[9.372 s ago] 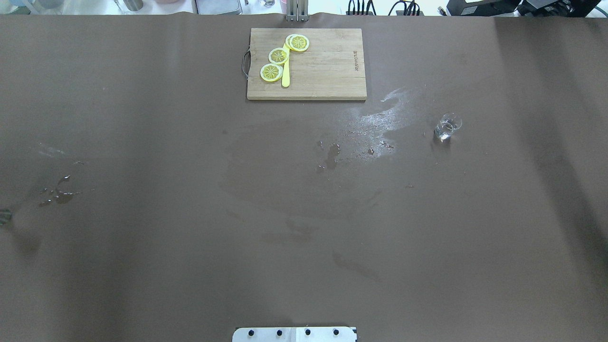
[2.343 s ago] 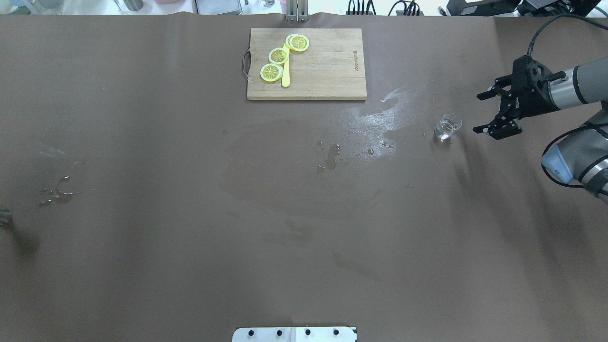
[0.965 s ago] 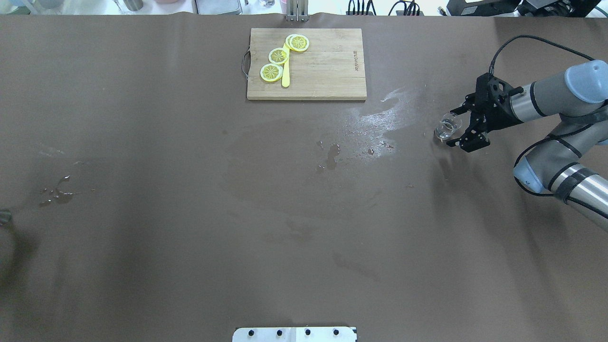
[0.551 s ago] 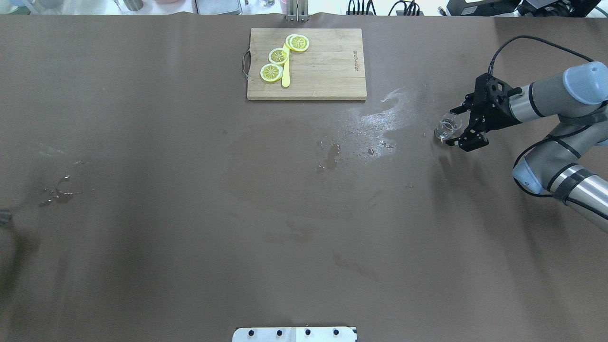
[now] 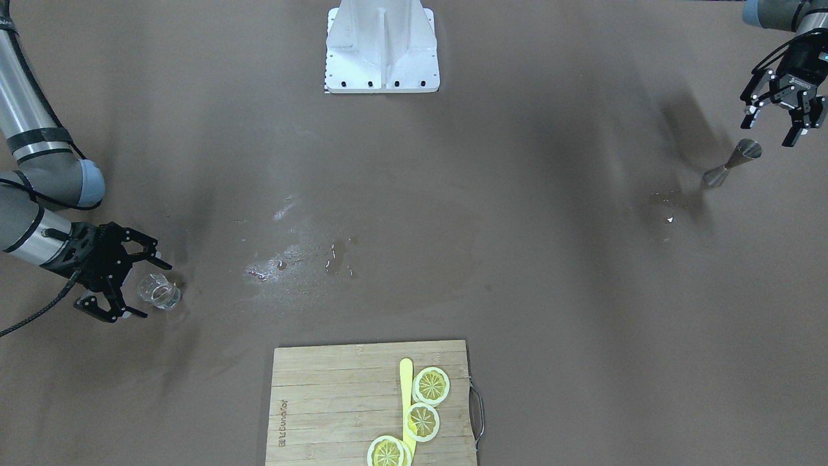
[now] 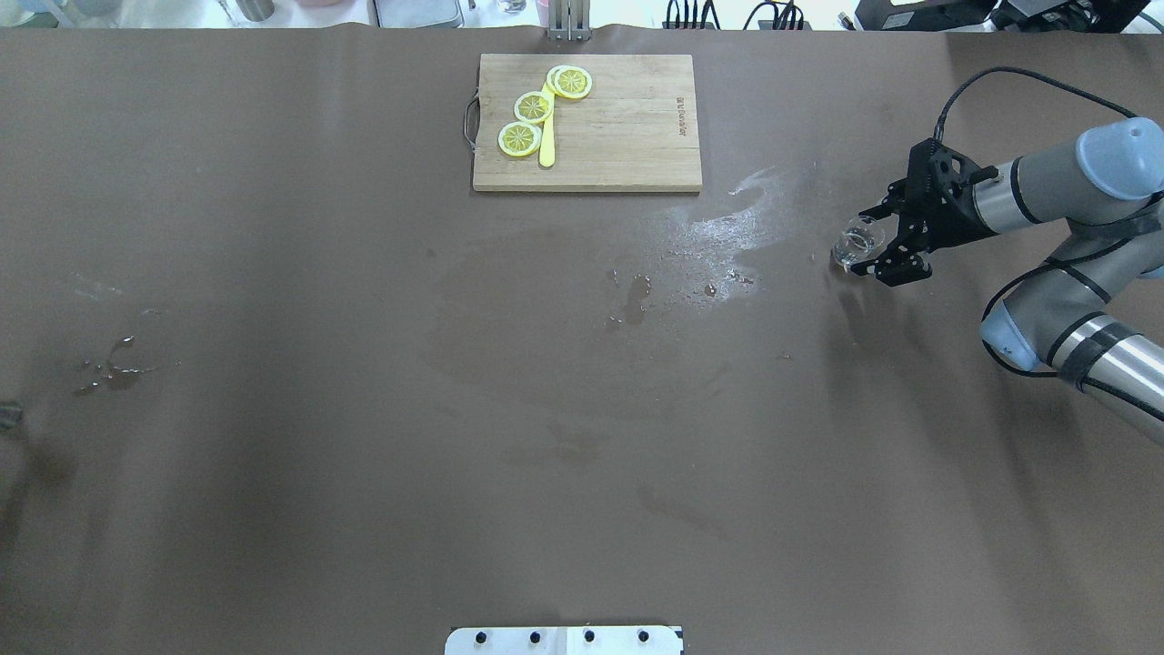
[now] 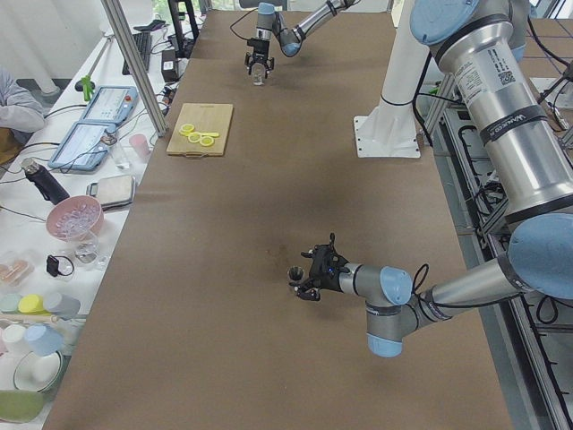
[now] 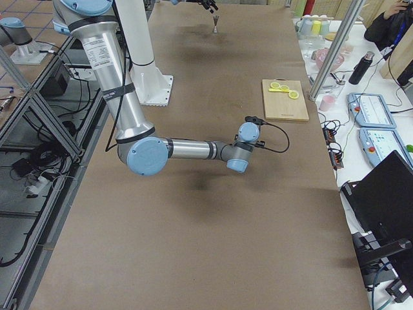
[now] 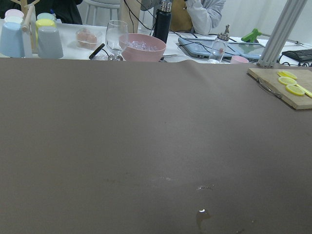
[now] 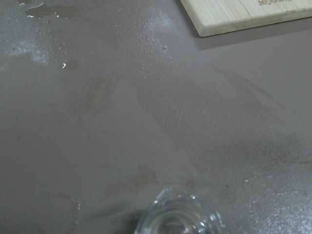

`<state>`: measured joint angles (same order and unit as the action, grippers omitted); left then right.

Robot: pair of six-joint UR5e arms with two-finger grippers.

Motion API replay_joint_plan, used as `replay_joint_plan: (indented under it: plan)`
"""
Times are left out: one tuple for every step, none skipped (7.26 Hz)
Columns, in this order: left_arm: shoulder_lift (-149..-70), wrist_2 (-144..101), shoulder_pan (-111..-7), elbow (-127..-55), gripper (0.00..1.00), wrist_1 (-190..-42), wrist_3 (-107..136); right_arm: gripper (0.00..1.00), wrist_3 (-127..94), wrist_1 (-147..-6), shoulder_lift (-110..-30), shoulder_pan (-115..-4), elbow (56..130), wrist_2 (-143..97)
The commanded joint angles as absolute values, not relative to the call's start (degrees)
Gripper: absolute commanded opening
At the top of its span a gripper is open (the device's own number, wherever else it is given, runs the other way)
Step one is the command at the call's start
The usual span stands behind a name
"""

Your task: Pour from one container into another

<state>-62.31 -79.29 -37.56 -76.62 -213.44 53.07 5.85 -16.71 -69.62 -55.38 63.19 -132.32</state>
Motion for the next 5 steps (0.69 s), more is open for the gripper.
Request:
replay_joint_plan:
  plan:
    - [-62.6,-65.5,-27.9,-75.5,0.99,-213.7,53.5,0.87,5.7,-16.8,-69.5,-55.1,63.2,-131.7]
    - [-62.6,-64.0,-27.0,-73.8,0.99,-213.8,53.4,0.85,5.6,-16.8,-69.5,-55.0,63.1,-131.6]
    - [-62.6,-62.9,-26.8,-73.7,0.99,-214.3,53.4,0.84,5.7,-16.8,-69.2,-55.0,62.8,-131.6]
    - [-62.8,-58.6,-24.5,-73.7,0.99,-214.4,53.4,0.82,5.6,-16.8,-68.9,-54.7,62.7,-131.1]
    - [-63.5,-52.9,-20.1,-73.7,0.99,-214.9,53.4,0.78,5.7,-16.8,-68.8,-54.6,62.5,-130.9]
